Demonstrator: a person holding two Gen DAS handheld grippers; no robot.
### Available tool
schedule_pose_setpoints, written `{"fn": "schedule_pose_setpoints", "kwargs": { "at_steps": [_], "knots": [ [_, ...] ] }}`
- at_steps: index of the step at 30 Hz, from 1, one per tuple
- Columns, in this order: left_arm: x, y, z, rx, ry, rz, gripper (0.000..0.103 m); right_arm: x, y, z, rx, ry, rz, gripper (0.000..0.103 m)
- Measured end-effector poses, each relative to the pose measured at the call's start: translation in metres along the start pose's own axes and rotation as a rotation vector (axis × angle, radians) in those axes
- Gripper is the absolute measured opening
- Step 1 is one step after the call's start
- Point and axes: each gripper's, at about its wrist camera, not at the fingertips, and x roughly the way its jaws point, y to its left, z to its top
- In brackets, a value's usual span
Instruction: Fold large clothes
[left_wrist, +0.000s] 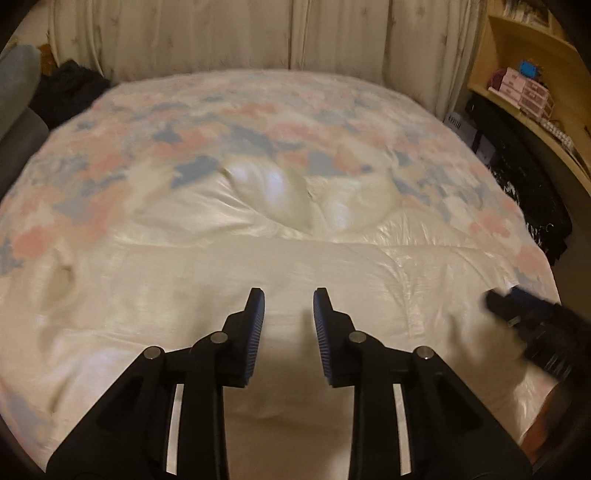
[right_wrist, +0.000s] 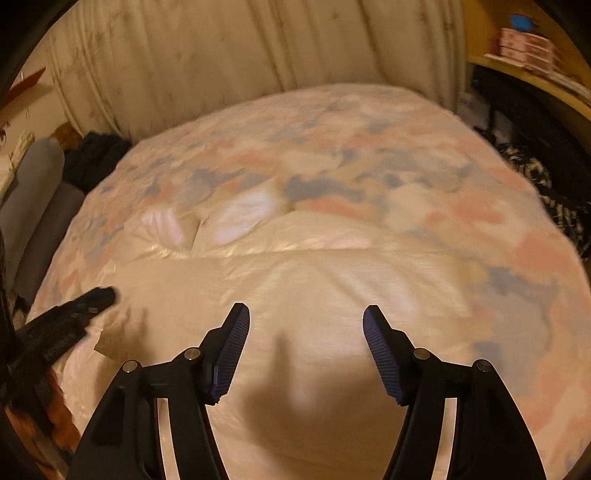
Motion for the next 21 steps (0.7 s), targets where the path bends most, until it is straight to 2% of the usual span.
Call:
{"fn": "schedule_pose_setpoints", "kwargs": {
  "at_steps": [2, 5, 7, 10, 13, 15, 17, 21],
  "knots": [
    [0.024, -0.009, -0.004, -0.016, 0.043, 0.026, 0.024, 0.019, 0.02, 0.0, 0.009, 0.042, 0.006, 0.066],
    [0.053, -0.011, -0.01, 0.012, 0.061, 0.092, 0.024, 0.049, 0.013, -0.005, 0.003, 0.074, -0.058, 0.065],
    [0.064, -0.008, -0.011, 0.046, 0.054, 0.13, 0.024, 0.059, -0.01, -0.008, 0.001, 0.05, -0.15, 0.064],
    [0.066, 0.001, -0.011, 0.059, 0.057, 0.114, 0.024, 0.067, -0.072, -0.007, 0.097, 0.042, -0.229, 0.064],
    [0.059, 0.005, -0.013, 0.089, 0.057, 0.121, 0.024, 0.062, -0.123, -0.01, 0.228, 0.074, -0.221, 0.062],
    [0.049, 0.006, -0.014, 0.102, 0.051, 0.145, 0.024, 0.049, -0.138, -0.014, 0.25, 0.059, -0.233, 0.062],
    [0.035, 0.009, -0.015, 0.094, 0.047, 0.143, 0.024, 0.028, -0.142, -0.02, 0.269, 0.034, -0.199, 0.062],
    [-0.002, 0.009, -0.025, 0.053, 0.025, 0.064, 0.024, -0.016, -0.125, -0.034, 0.242, -0.015, -0.113, 0.062]
  ]
}}
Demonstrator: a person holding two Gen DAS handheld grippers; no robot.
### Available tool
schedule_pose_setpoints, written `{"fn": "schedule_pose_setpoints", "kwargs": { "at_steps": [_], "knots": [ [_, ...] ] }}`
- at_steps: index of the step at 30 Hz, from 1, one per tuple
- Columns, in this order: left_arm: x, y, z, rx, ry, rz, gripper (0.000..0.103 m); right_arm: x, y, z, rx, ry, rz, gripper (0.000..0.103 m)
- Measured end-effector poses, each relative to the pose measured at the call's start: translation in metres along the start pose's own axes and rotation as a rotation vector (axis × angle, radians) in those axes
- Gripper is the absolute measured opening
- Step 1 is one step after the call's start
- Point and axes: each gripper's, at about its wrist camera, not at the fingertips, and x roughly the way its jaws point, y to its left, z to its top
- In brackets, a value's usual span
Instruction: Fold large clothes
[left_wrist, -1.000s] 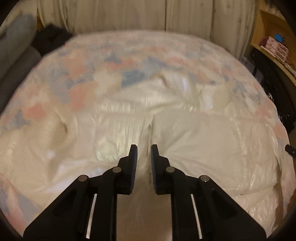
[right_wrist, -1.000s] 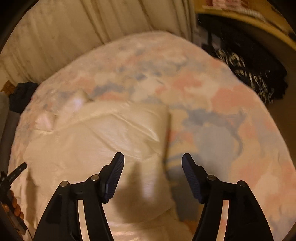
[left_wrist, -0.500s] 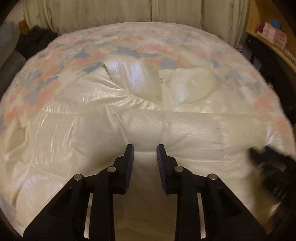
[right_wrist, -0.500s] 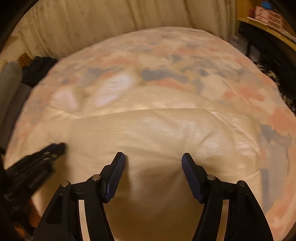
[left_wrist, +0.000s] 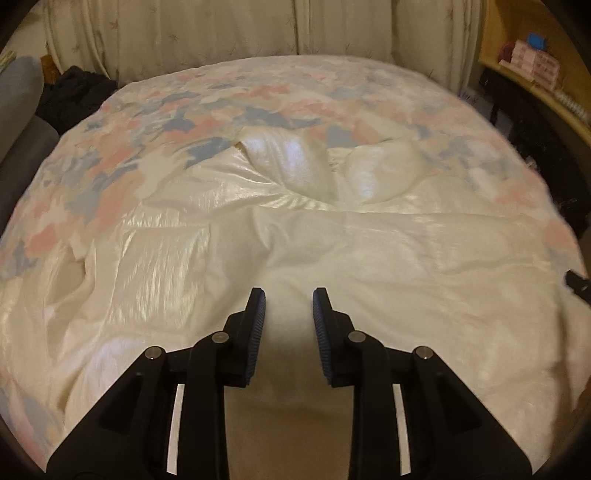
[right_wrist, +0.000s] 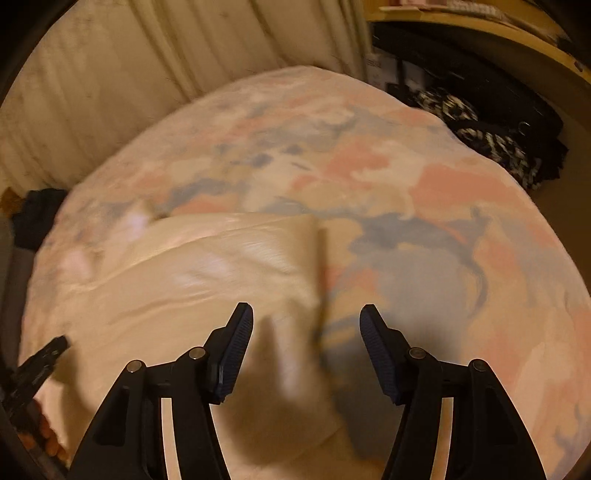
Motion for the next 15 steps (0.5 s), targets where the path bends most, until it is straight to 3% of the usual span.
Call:
{"fn": "schedule_pose_setpoints", "kwargs": {
  "at_steps": [4, 7, 11, 13, 15],
  "knots": [
    [-0.023, -0.016, -0.02, -0.015, 0.004, -0.074, 0.024, -0.033, 0.039, -0.03, -0.044, 0.028, 0.127, 0.062],
    [-0.018, -0.031, -0.037, -0.012, 0.046, -0.073, 0.024, -0.039, 0.072, -0.055, -0.09, 0.071, 0.184, 0.062],
    [0.003, -0.027, -0.058, -0.037, 0.067, -0.03, 0.024, -0.03, 0.087, -0.084, -0.139, 0.113, 0.12, 0.062],
    [0.006, -0.017, -0.064, -0.074, 0.067, -0.052, 0.024, -0.031, 0.066, -0.09, -0.092, 0.102, 0.068, 0.062],
    [0.001, -0.011, -0.066, -0.085, 0.061, -0.049, 0.024, -0.032, 0.036, -0.092, -0.001, 0.103, 0.073, 0.062]
  ]
}}
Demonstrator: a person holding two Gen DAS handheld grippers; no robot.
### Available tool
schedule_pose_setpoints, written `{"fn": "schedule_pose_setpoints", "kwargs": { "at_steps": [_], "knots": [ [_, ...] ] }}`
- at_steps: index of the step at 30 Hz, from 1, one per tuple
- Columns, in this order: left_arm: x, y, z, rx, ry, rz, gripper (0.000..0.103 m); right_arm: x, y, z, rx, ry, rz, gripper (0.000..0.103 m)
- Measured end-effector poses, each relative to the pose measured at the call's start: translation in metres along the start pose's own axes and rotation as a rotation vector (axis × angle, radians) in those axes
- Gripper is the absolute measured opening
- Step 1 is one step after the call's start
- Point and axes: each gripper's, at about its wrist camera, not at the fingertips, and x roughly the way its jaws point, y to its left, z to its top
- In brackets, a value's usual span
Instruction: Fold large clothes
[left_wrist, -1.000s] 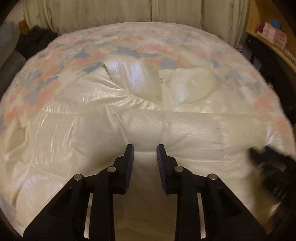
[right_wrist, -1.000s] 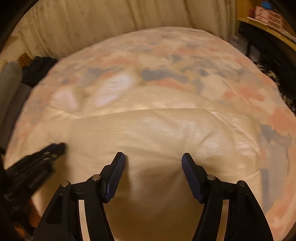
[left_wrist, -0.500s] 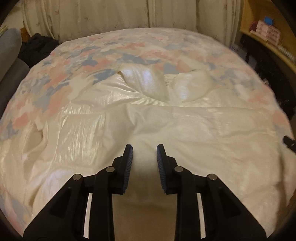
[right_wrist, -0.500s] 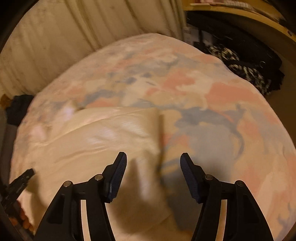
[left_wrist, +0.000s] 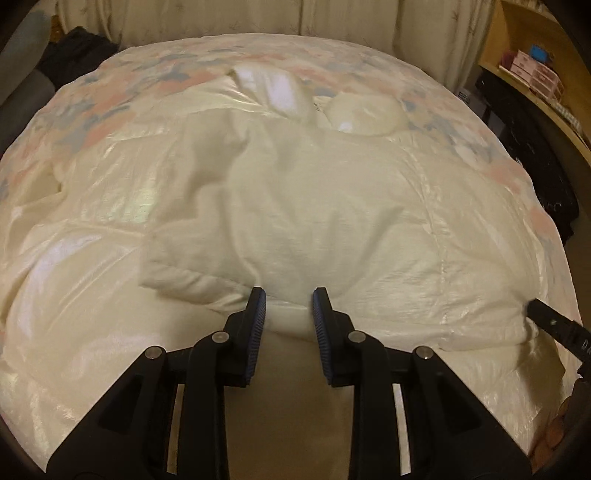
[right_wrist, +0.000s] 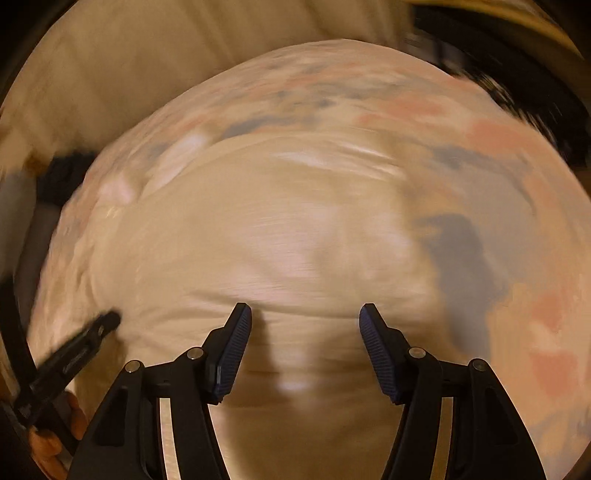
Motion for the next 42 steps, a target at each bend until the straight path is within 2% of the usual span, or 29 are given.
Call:
{"fn": "schedule_pose_setpoints", "kwargs": {
  "at_steps": [3, 5, 9, 16, 19, 24, 33, 38, 42],
  "knots": [
    [-0.013, 0.0, -0.004, 0.018, 0.008, 0.024, 0.024, -0.013, -0.024, -0.008, 0.072, 0.011, -0.004, 0.062],
    [-0.023, 0.002, -0.011, 0.015, 0.008, 0.019, 0.024, -0.02, -0.032, -0.014, 0.083, 0.022, -0.04, 0.062],
    [-0.049, 0.009, -0.025, 0.004, 0.016, 0.007, 0.024, -0.041, -0.041, -0.027, 0.104, 0.007, 0.0, 0.062],
    [-0.108, 0.012, -0.064, 0.009, 0.005, -0.006, 0.024, -0.094, -0.026, -0.064, 0.097, -0.043, 0.085, 0.062],
    [-0.133, 0.015, -0.084, 0.01, -0.002, -0.011, 0.024, -0.119, -0.018, -0.09, 0.088, -0.055, 0.112, 0.062],
    [-0.168, 0.025, -0.117, 0.016, -0.016, -0.008, 0.024, -0.142, -0.011, -0.121, 0.062, -0.057, 0.151, 0.062],
    [-0.218, 0.064, -0.151, 0.006, -0.018, 0.014, 0.025, -0.167, 0.044, -0.176, -0.105, -0.011, 0.152, 0.065],
    [-0.238, 0.098, -0.153, -0.039, -0.048, 0.042, 0.025, -0.175, 0.09, -0.197, -0.225, 0.004, 0.166, 0.065],
    [-0.243, 0.13, -0.15, -0.081, -0.041, 0.048, 0.025, -0.184, 0.128, -0.209, -0.321, -0.004, 0.178, 0.066]
  ]
}}
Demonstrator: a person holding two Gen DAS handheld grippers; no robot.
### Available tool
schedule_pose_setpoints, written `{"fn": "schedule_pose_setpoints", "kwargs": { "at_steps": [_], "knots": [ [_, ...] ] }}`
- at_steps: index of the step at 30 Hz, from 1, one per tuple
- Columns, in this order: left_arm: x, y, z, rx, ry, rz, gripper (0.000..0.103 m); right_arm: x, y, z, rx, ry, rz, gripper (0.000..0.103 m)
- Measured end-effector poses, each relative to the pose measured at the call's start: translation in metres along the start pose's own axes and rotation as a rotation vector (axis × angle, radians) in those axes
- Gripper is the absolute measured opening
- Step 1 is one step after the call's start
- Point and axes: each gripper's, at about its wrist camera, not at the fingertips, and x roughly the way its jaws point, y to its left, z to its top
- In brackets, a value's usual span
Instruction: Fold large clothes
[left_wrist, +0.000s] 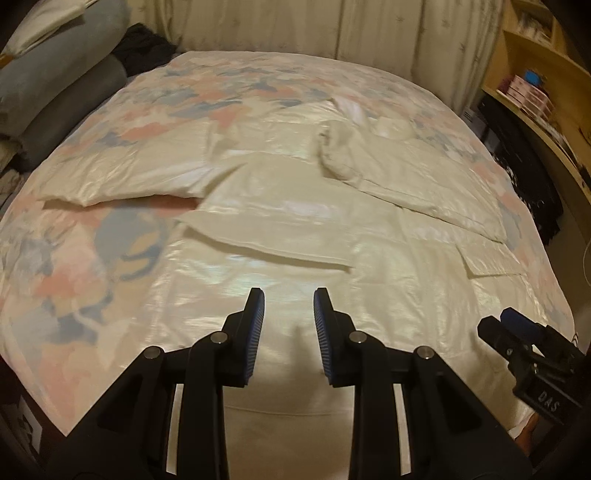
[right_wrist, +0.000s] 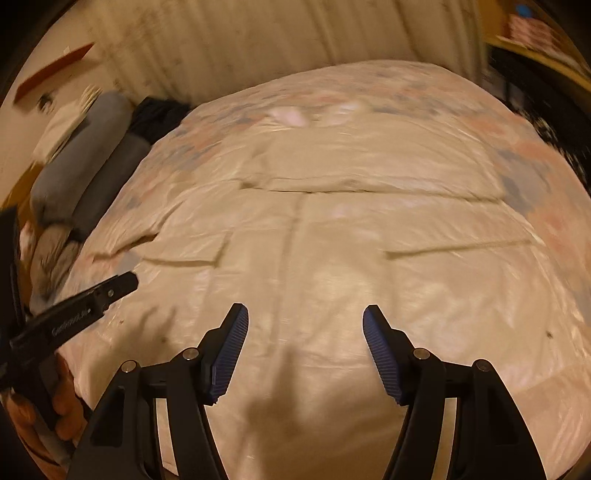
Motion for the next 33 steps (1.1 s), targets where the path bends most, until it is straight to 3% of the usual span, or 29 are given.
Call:
{"fn": "schedule_pose_setpoints", "kwargs": {
  "at_steps": [2, 6, 9, 15, 21, 25, 31, 33],
  "knots": [
    [0.001, 0.015, 0.004, -0.024, 0.002, 0.001, 0.026, 0.001, 0.021, 0.004, -0.046, 0.0, 0.014, 0.068],
    [0.006, 0.042, 0.012, -0.075, -0.003, -0.013, 0.04, 0.005, 0.062, 0.022, -0.123, -0.009, 0.035, 0.069],
    [0.013, 0.064, 0.02, -0.115, -0.002, -0.04, 0.041, 0.011, 0.091, 0.04, -0.168, -0.022, 0.053, 0.069],
    [0.04, 0.125, 0.035, -0.255, 0.016, -0.151, 0.047, 0.034, 0.134, 0.077, -0.216, -0.071, 0.063, 0.069],
    [0.078, 0.194, 0.045, -0.421, 0.009, -0.284, 0.048, 0.088, 0.168, 0.102, -0.234, -0.05, 0.051, 0.049],
    [0.114, 0.241, 0.055, -0.535, 0.027, -0.365, 0.048, 0.132, 0.178, 0.119, -0.242, -0.021, 0.05, 0.046],
    [0.155, 0.316, 0.069, -0.68, 0.021, -0.33, 0.048, 0.201, 0.202, 0.152, -0.251, -0.019, 0.06, 0.044],
    [0.167, 0.339, 0.071, -0.738, 0.017, -0.357, 0.048, 0.222, 0.211, 0.161, -0.259, -0.017, 0.066, 0.044]
  ]
}}
